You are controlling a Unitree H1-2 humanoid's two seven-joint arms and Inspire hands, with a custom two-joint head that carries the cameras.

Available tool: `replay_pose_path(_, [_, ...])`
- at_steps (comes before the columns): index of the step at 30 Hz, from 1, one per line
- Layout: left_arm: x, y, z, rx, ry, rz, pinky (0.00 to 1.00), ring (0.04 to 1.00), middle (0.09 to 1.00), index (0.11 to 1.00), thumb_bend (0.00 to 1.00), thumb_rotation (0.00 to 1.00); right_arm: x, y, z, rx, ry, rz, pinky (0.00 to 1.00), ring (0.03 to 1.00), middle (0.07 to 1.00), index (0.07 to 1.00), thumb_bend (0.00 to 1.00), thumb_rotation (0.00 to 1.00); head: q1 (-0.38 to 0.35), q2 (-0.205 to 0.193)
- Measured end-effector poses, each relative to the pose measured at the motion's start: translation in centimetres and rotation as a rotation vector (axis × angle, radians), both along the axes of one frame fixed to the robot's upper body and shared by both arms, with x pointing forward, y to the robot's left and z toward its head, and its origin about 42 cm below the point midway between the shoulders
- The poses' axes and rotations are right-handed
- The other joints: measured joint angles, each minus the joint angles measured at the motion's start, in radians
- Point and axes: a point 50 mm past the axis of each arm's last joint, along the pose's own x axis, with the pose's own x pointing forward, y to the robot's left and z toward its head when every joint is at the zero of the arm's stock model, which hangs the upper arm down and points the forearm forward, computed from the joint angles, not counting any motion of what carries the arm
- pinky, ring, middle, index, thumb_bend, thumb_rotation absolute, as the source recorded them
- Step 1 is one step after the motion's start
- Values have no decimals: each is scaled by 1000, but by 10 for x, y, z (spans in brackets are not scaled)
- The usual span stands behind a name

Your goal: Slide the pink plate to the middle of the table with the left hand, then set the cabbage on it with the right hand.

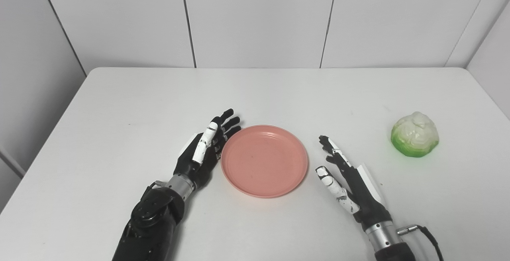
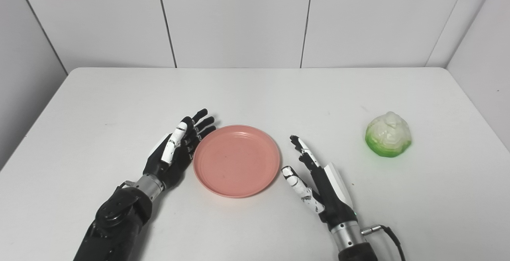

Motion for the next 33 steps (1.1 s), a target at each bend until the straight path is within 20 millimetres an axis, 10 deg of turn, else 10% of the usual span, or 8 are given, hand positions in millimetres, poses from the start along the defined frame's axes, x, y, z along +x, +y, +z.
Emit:
replay_pose_path(19, [-1,0,-8,-35,-21,-20,930,932,947,942,449,1000,0,0,20,-20,-75,-55,881,923,935,941,338,995,-121,8])
replay_pose_path(33, [3,12,-10,-44,-29,-6,907,914,929,923,461,1000,18,-8,89,-129,-282,-178,766,843,883,914,776,647,-239,-12])
